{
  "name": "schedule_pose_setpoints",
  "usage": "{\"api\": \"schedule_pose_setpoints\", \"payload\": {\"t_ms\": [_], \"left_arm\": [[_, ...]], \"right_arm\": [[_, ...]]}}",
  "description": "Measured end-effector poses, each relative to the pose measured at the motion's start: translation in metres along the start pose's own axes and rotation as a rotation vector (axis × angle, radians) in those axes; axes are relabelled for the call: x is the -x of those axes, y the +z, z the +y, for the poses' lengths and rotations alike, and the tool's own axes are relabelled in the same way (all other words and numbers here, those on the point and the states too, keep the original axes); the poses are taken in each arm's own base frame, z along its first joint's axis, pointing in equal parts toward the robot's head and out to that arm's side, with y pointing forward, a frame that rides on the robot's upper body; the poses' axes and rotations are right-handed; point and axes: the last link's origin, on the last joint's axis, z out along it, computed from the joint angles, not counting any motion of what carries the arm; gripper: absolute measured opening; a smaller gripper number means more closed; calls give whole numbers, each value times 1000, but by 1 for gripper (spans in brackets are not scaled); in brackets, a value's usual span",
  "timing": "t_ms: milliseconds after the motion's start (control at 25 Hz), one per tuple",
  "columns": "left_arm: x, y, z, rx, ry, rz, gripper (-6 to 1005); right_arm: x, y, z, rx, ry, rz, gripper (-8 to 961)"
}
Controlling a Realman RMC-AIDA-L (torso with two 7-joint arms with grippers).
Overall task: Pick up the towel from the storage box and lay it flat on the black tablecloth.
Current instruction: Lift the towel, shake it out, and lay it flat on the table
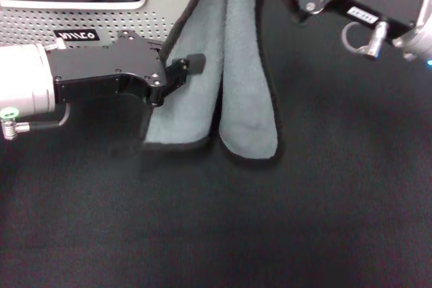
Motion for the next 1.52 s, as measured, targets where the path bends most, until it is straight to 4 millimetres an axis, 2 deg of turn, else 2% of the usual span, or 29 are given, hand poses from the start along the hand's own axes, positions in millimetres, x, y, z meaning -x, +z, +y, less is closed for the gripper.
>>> {"api": "schedule_pose_setpoints", "payload": {"t_ms": [200, 560, 1080, 1520], "left_arm": [[0, 0, 0, 1, -1, -1, 47], [2, 3, -2, 6, -14, -3, 46], [5, 3, -10, -3, -31, -5, 44], [5, 5, -11, 0, -4, -5, 43]], "right_arm": [[10, -15, -5, -55, -44, -14, 23], [22, -32, -14, -123, -92, -32, 26], [32, -44, -25, -181, -128, -58, 31], [30, -51, -30, -224, -122, -57, 35]]}}
